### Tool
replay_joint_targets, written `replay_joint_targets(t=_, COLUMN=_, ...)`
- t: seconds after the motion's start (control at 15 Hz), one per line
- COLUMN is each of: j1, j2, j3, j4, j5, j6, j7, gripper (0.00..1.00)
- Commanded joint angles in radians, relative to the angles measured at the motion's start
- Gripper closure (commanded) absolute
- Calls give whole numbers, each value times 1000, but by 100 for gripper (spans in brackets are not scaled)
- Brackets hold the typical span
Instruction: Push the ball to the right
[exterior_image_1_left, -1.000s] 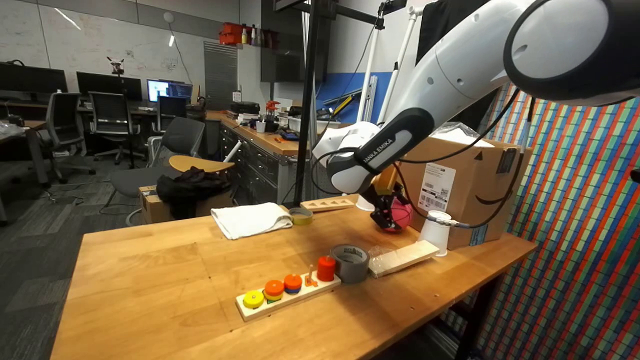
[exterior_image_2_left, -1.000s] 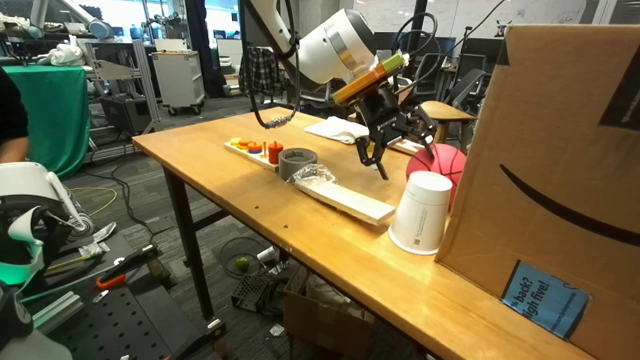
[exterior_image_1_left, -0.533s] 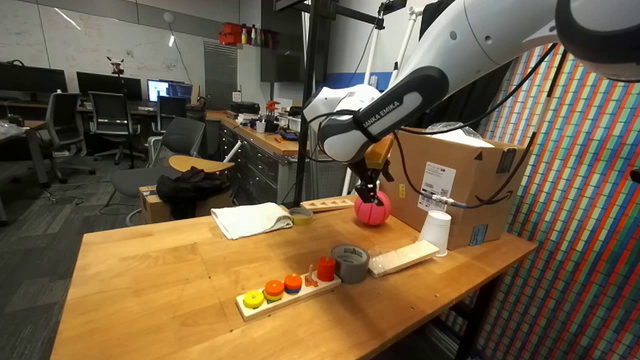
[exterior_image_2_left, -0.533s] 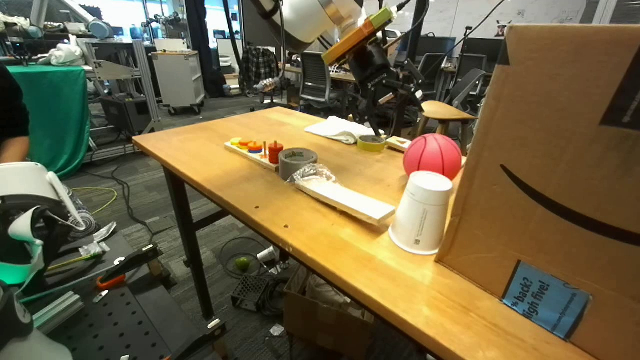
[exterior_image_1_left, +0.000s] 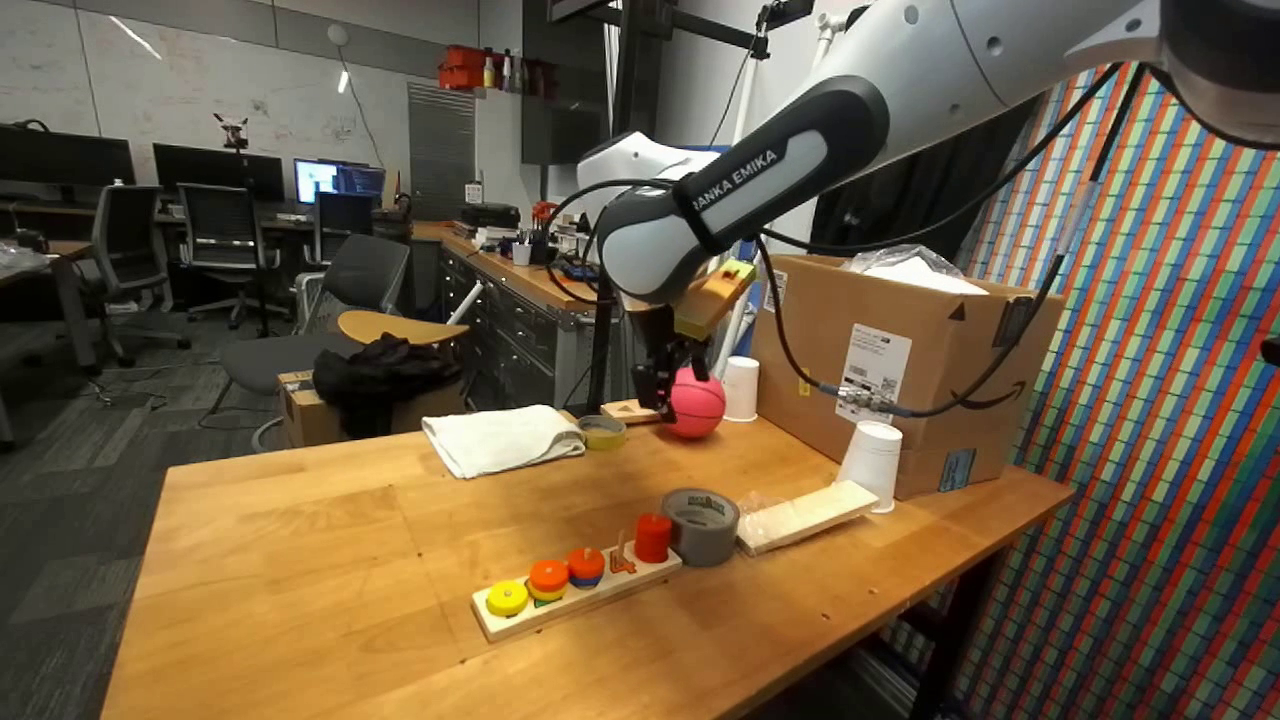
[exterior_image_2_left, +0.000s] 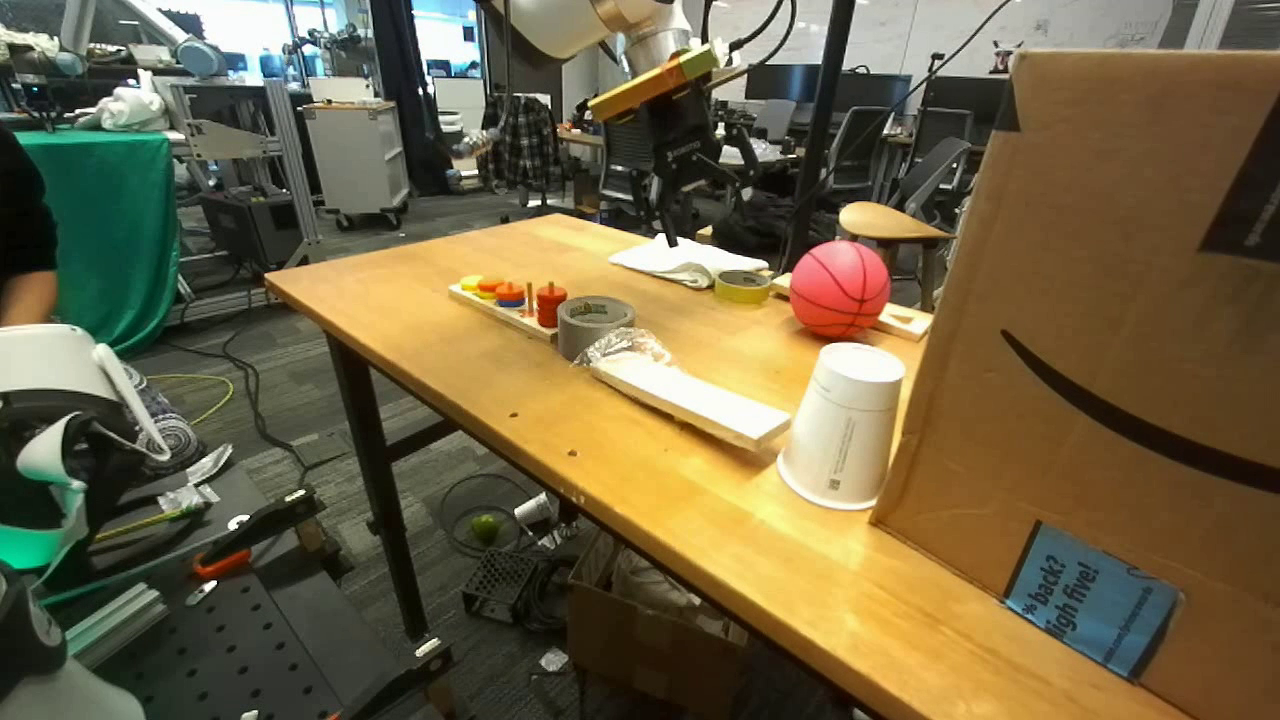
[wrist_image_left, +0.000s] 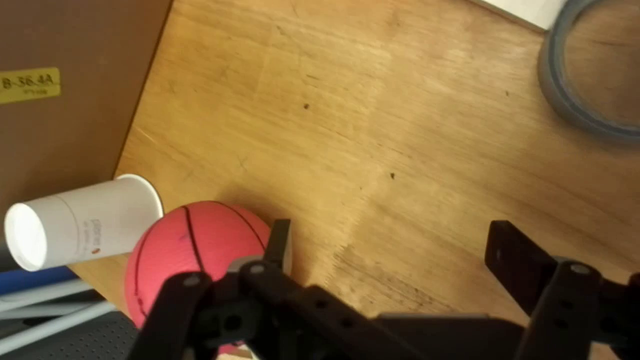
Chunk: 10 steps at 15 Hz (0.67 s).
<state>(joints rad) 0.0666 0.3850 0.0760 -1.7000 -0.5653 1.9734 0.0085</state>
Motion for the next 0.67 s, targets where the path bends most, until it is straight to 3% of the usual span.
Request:
replay_joint_targets(t=0.0, j1=12, j2=-27, j3=-2, j4=-29, j5=67, j6=85, j7=-47, gripper=0)
replay_joint_targets(t=0.6, j1=9, j2=6, j3=-11, j4=-35, j5=173, j6=151, j7=-103, gripper=0)
